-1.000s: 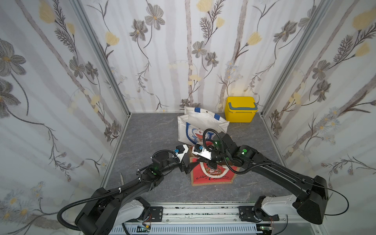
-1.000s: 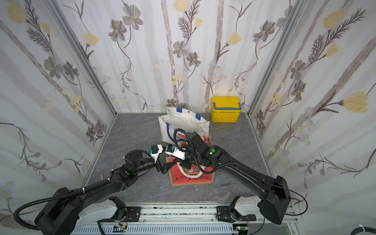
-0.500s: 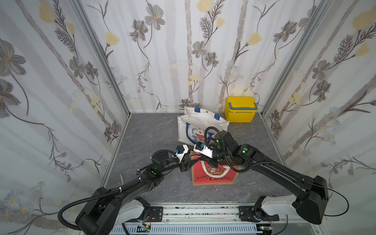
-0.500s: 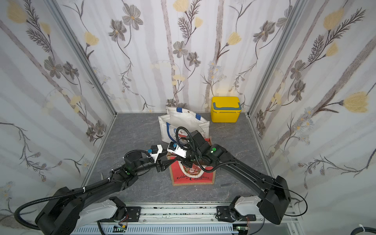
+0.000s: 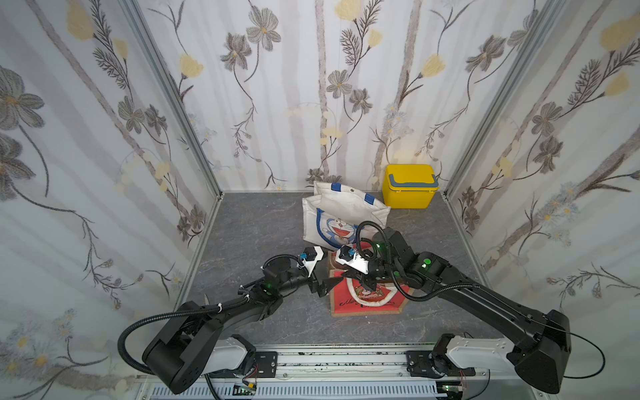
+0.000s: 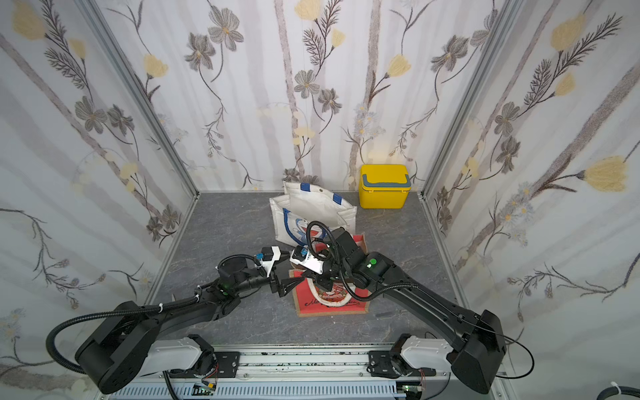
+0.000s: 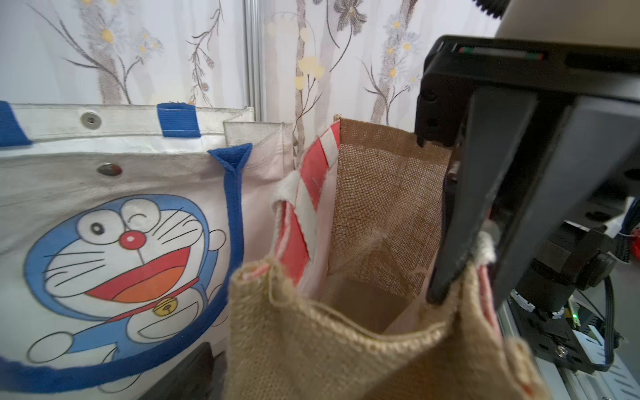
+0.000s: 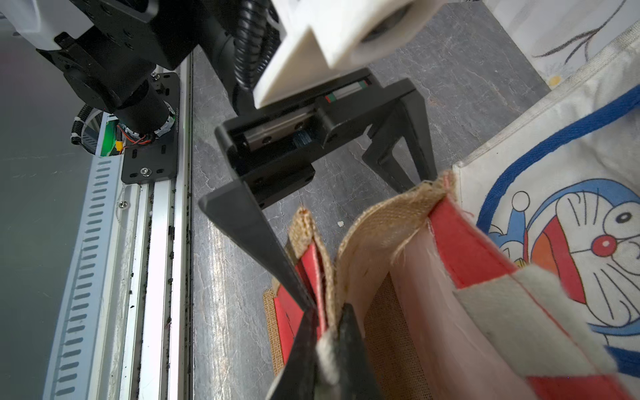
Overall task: Put away the canvas bag
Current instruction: Press the canvas bag at the center of the board.
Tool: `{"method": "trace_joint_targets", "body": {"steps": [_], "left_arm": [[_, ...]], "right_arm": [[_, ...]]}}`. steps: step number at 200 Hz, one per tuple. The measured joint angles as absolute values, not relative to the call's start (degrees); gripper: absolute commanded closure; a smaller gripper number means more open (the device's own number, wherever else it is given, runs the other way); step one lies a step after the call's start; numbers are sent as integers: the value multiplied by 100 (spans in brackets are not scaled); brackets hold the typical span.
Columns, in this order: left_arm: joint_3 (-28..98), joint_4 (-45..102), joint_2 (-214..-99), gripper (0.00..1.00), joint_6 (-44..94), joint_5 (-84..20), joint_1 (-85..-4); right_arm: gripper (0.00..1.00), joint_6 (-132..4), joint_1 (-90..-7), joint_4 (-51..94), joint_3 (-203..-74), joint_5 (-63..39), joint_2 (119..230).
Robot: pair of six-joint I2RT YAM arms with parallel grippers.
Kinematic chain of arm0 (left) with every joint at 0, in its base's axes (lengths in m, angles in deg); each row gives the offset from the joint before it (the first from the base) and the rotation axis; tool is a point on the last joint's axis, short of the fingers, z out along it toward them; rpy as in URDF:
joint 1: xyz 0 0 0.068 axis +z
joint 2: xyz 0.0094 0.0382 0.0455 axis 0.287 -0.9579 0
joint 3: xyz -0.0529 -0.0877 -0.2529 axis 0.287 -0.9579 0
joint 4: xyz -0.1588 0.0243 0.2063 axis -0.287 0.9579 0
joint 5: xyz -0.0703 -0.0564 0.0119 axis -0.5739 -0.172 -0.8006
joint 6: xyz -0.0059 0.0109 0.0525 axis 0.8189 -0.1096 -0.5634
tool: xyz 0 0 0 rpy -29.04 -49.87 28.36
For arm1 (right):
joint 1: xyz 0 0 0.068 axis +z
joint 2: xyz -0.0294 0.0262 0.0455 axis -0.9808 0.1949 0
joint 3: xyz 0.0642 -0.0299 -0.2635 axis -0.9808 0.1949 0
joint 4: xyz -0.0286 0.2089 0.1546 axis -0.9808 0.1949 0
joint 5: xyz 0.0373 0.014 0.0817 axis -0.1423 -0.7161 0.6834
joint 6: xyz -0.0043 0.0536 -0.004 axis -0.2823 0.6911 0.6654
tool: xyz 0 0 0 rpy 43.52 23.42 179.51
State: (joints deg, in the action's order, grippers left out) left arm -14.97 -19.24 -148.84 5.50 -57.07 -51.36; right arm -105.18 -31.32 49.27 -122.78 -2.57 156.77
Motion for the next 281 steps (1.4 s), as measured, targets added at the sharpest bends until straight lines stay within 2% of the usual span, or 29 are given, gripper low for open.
{"method": "trace_joint_targets", "body": {"steps": [14, 56, 86, 98, 119, 134, 148, 161, 173, 179, 191, 211, 224, 239, 256, 268, 281], "left_arm": [[-1386, -2026, -15072, 1, 670, -5875, -5142], [-1464, -2131, -15002, 18, 738, -5873, -5149], [-1650, -2116, -14657, 38, 797, -5694, -5146], [-1698, -2136, -14622, 40, 819, -5681, -5151], [-1768, -2278, -14681, 34, 910, -5663, -5151], [-1768, -2442, -14825, 40, 967, -5624, -5153], [-1727, -2518, -14974, 40, 976, -5628, -5160], [-1683, -2547, -15016, 31, 1013, -5624, -5162], [-1690, -2483, -14882, 17, 1076, -5582, -5162], [-1711, -2435, -14729, 13, 1103, -5532, -5160], [-1784, -2317, -14305, 13, 1105, -5392, -5155], [-1858, -2040, -13625, 27, 1050, -5187, -5153], [-1950, -1893, -13315, 44, 1050, -5093, -5151], [-2125, -1814, -13155, 58, 1094, -5034, -5153], [-2251, -1762, -13186, 60, 1299, -4994, -5153], [-2229, -1751, -13276, 60, 1463, -4994, -5153], [-2135, -1749, -13361, 59, 1629, -5023, -5153]], "right_arm": [[100, -10520, -3132, 4879, -12250, -257, 15677], [98, -10507, -3265, 4785, -12134, -298, 15556], [89, -10400, -3307, 4758, -12077, -390, 15493], [86, -10346, -3307, 4745, -12066, -390, 15493], [72, -10300, -3307, 4743, -12049, -386, 15493], [62, -10265, -3307, 4747, -12047, -386, 15473], [58, -10263, -3313, 4758, -12038, -412, 15425], [57, -10256, -3313, 4787, -12031, -475, 15375], [55, -10204, -3311, 4787, -12012, -521, 15305], [50, -10201, -3313, 4787, -12003, -539, 15272], [34, -10182, -3311, 4785, -11968, -609, 15215], [29, -10158, -3305, 4782, -11937, -768, 15250], [28, -10142, -3298, 4791, -11970, -836, 15355], [25, -10092, -3283, 4789, -12062, -915, 15460], [15, -10096, -3254, 4800, -12219, -1000, 15556], [0, -10112, -3237, 4865, -12350, -1076, 15624], [0, -10155, -3233, 5010, -12521, -1127, 15731]]}}
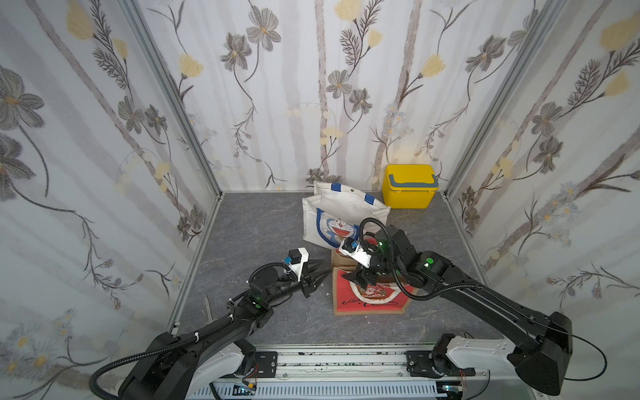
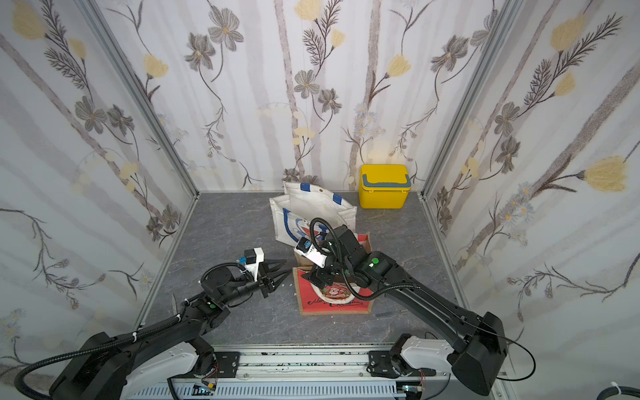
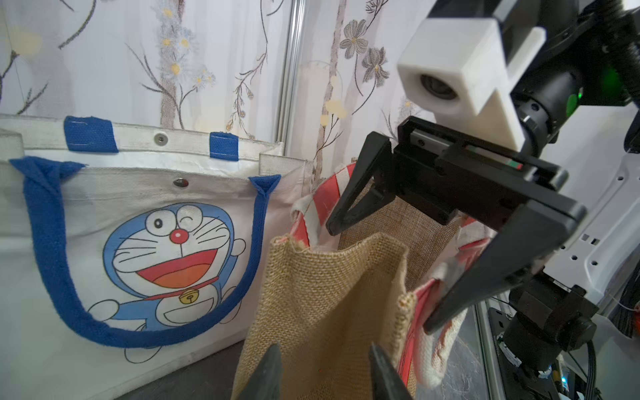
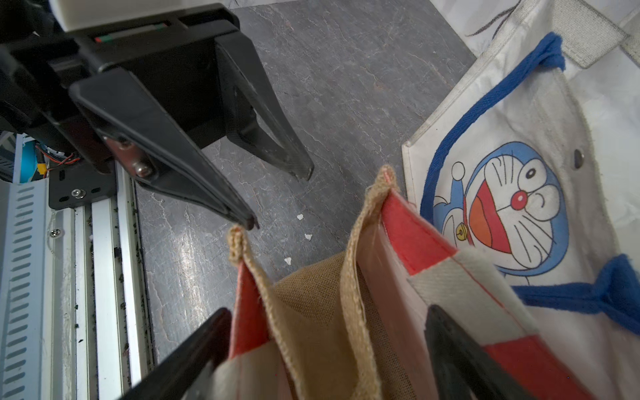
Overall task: Put away the canvas bag
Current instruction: Press the canvas bag at the center of the board.
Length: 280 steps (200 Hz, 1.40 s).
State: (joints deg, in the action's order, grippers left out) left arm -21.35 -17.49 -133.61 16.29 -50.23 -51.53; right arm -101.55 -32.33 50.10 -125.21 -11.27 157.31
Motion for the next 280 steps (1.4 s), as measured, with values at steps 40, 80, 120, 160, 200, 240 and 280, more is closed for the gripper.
{"method": "trace_joint_targets", "body": {"steps": [40, 80, 120, 160, 200, 240, 280], "left_arm": [[-2076, -1795, -13346, 61, 1894, -5150, -5157], [-2076, -1570, -13300, 66, 1942, -4946, -5133], [-2101, -1454, -13169, 66, 1957, -4708, -5052], [-2173, -1379, -13136, 47, 1850, -4662, -5022], [-2238, -1406, -13016, 12, 1367, -4784, -5022], [-2017, -1480, -13096, 0, 880, -5202, -5022], [-1449, -1340, -13667, 0, 506, -5761, -5031]], "right_arm": [[11, -10468, -3193, 5762, -13395, -1297, 16291], [20, -10726, -2708, 6354, -14095, -1465, 16933], [38, -10870, -2649, 6876, -14151, -1935, 17220], [79, -10934, -2634, 6894, -14243, -2165, 17209], [100, -10971, -2638, 6964, -14258, -2169, 17067], [100, -10973, -2638, 7097, -14267, -1966, 16785], [100, -10971, -2638, 7104, -14217, -1487, 16614]]}}
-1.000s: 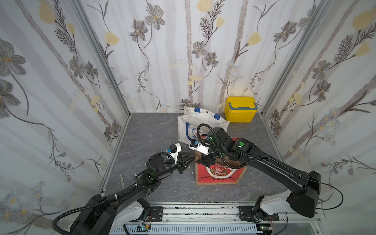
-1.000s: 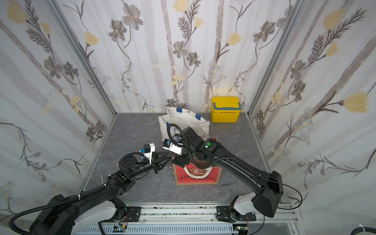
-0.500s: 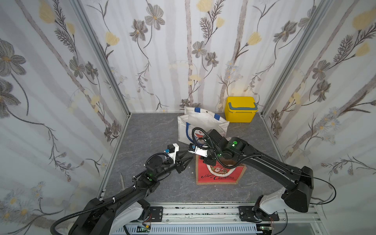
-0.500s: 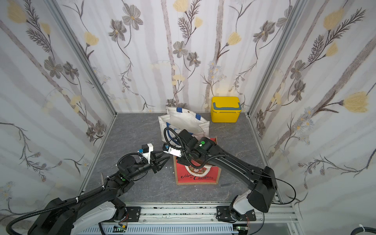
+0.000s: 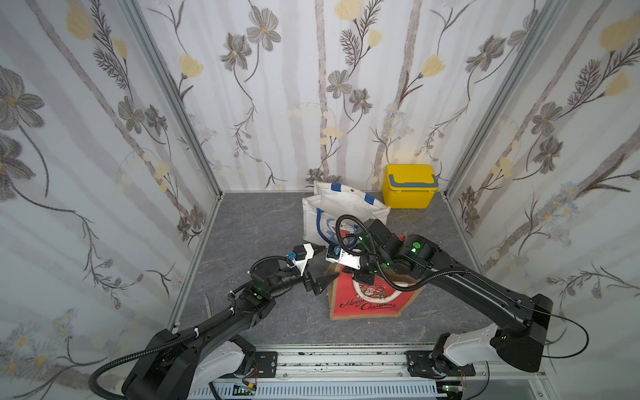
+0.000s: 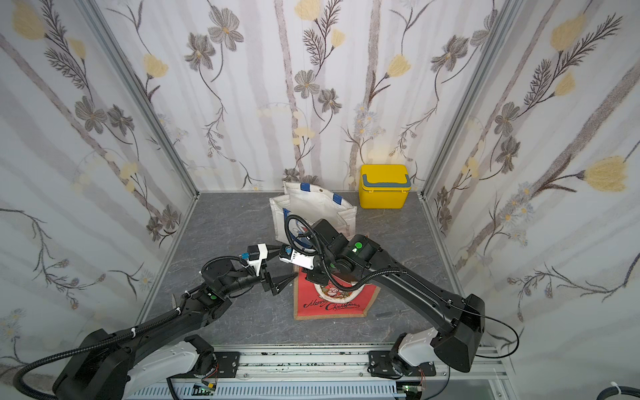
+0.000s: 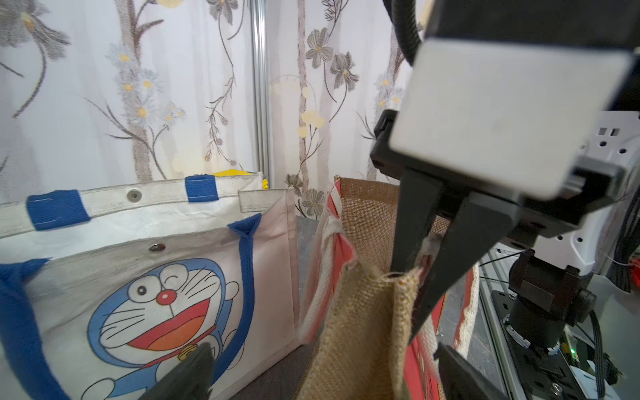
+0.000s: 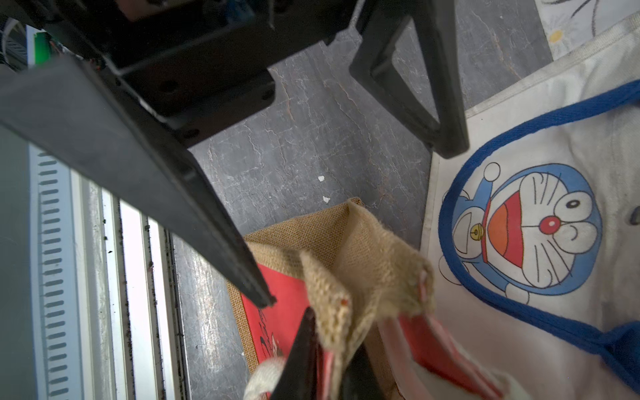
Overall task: Put away the canvas bag
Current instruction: Press the canvas bag at the center of the board.
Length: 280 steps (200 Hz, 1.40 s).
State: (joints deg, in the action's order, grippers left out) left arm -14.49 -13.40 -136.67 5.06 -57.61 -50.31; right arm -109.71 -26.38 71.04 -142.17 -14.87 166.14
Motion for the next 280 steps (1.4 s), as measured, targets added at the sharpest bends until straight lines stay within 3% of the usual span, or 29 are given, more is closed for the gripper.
{"method": "trace_joint_targets", "body": {"steps": [17, 44, 67, 79, 99, 110, 124, 132, 146, 158, 168, 188, 211, 221, 234, 258, 266, 280], "left_arm": [[-1183, -1194, -13977, 1, 401, -6074, -5055], [-1034, -979, -14259, 21, 320, -6382, -5142], [-1030, -942, -14388, 33, 279, -6507, -5221], [-1019, -868, -14473, 43, 261, -6509, -5278], [-1049, -951, -14596, 69, 252, -6509, -5337], [-1115, -1023, -14611, 72, 257, -6529, -5339], [-1163, -1108, -14605, 84, 270, -6492, -5361], [-1180, -1132, -14591, 89, 287, -6483, -5358], [-1213, -1106, -14493, 95, 294, -6433, -5361], [-1220, -1097, -14406, 95, 331, -6347, -5361], [-1226, -1076, -14349, 95, 346, -6240, -5354], [-1296, -1032, -14244, 94, 357, -6046, -5348], [-1432, -1034, -14113, 94, 371, -5960, -5348], [-1475, -1034, -14082, 92, 371, -5917, -5343], [-1530, -1036, -14045, 86, 375, -5890, -5343], [-1554, -1065, -14047, 45, 478, -5851, -5343], [-1541, -1087, -14069, 37, 521, -5853, -5352], [-1440, -1084, -14128, 34, 609, -5858, -5400]], "right_arm": [[100, -10973, -2642, 7093, -14151, -1382, 16551], [100, -10984, -2656, 7082, -14062, -1262, 16518], [100, -10995, -2662, 7053, -14051, -1245, 16531], [100, -10997, -2660, 7042, -14049, -1236, 16542], [100, -11012, -2660, 7047, -14040, -1225, 16542], [100, -11012, -2669, 7034, -14029, -1231, 16542], [100, -11012, -2666, 7018, -14003, -1251, 16542], [96, -11012, -2664, 6966, -13981, -1277, 16540], [77, -11010, -2669, 6843, -13939, -1334, 16529], [59, -11008, -2664, 6763, -13909, -1398, 16481], [51, -11008, -2664, 6758, -13874, -1450, 16415], [43, -10995, -2649, 6763, -13765, -1734, 16262], [43, -10905, -2673, 6815, -13528, -2117, 16055], [50, -10905, -2677, 6843, -13399, -2246, 15956], [67, -10903, -2699, 6854, -13247, -2322, 15843], [98, -10883, -2712, 6765, -12997, -2281, 15707], [100, -10844, -2695, 6745, -12975, -2202, 15718], [100, -10864, -2616, 6701, -12984, -2058, 15812]]}}
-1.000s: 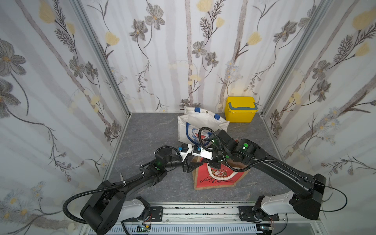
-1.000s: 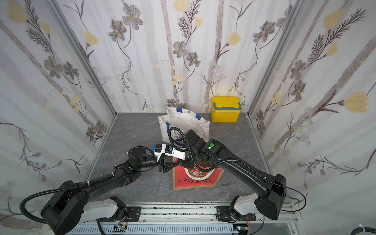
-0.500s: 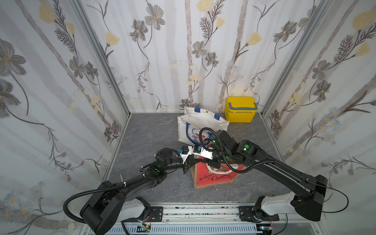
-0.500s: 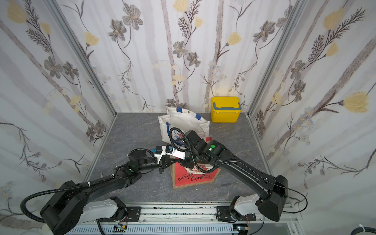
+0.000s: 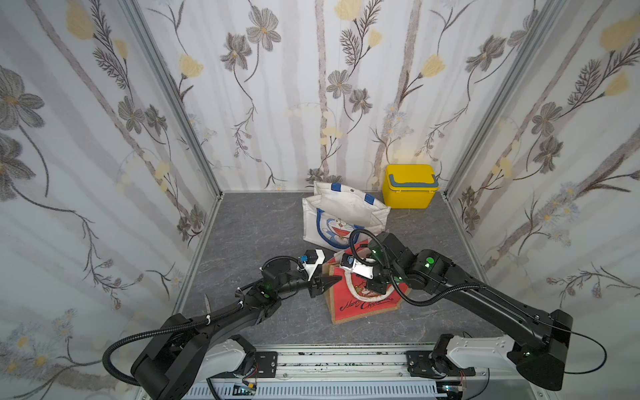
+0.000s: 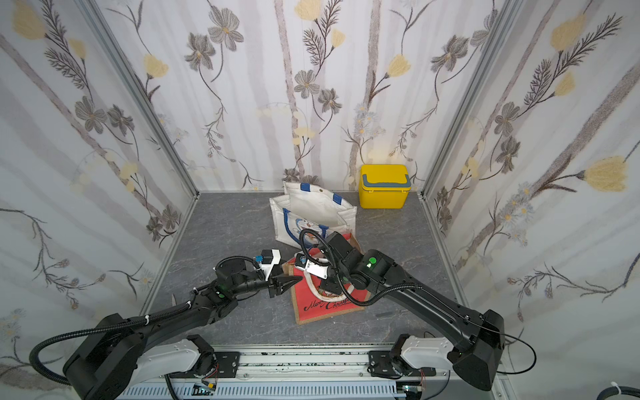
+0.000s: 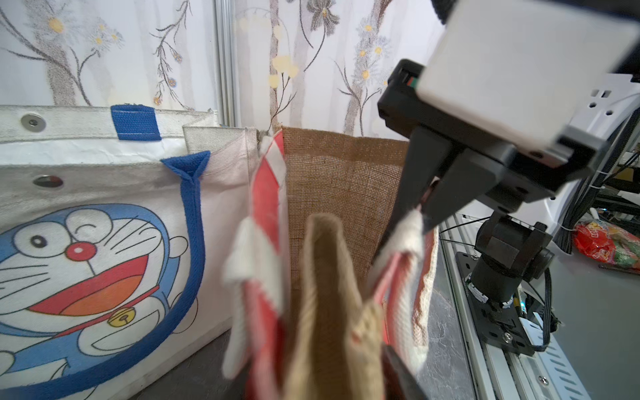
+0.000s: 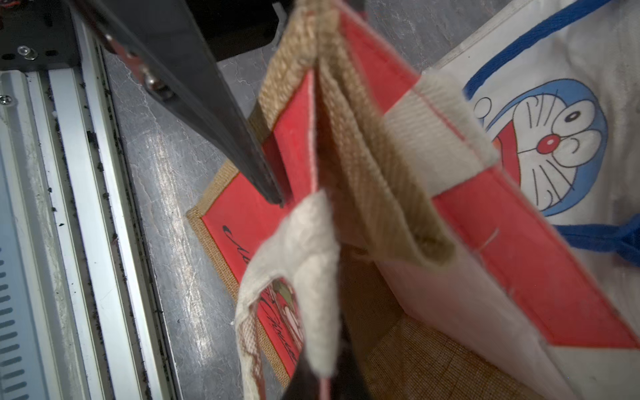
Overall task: Put away the canvas bag
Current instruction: Press the canvas bag at the center of the board.
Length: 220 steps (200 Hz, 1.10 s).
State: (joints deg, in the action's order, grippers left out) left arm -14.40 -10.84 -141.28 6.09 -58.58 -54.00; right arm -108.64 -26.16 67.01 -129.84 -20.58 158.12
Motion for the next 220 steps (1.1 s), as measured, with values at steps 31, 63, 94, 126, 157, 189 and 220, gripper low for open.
{"method": "trace_joint_targets", "body": {"steps": [31, 63, 94, 126, 157, 189, 220], "left_arm": [[-1217, -1073, -14174, 57, 648, -5849, -5538], [-1185, -875, -14039, 77, 633, -5746, -5573], [-1268, -505, -13674, 88, 447, -5482, -5577], [-1277, -217, -13435, 100, 191, -5423, -5579], [-1134, 57, -13433, 100, -121, -5619, -5579], [-977, 299, -13512, 100, -440, -5901, -5579], [-914, 400, -13584, 100, -582, -6127, -5577]], "right_arm": [[100, -10859, -2597, 6651, -13122, -1863, 16048], [80, -10864, -2597, 6551, -13144, -1918, 16105], [47, -10868, -2607, 6511, -13205, -2101, 15980], [0, -10977, -2616, 6492, -13271, -2405, 15578], [0, -11467, -2548, 6522, -13218, -2484, 15574], [0, -11814, -2524, 6409, -13172, -2471, 15688], [0, -12217, -2520, 5987, -12827, -2451, 15419]]}}
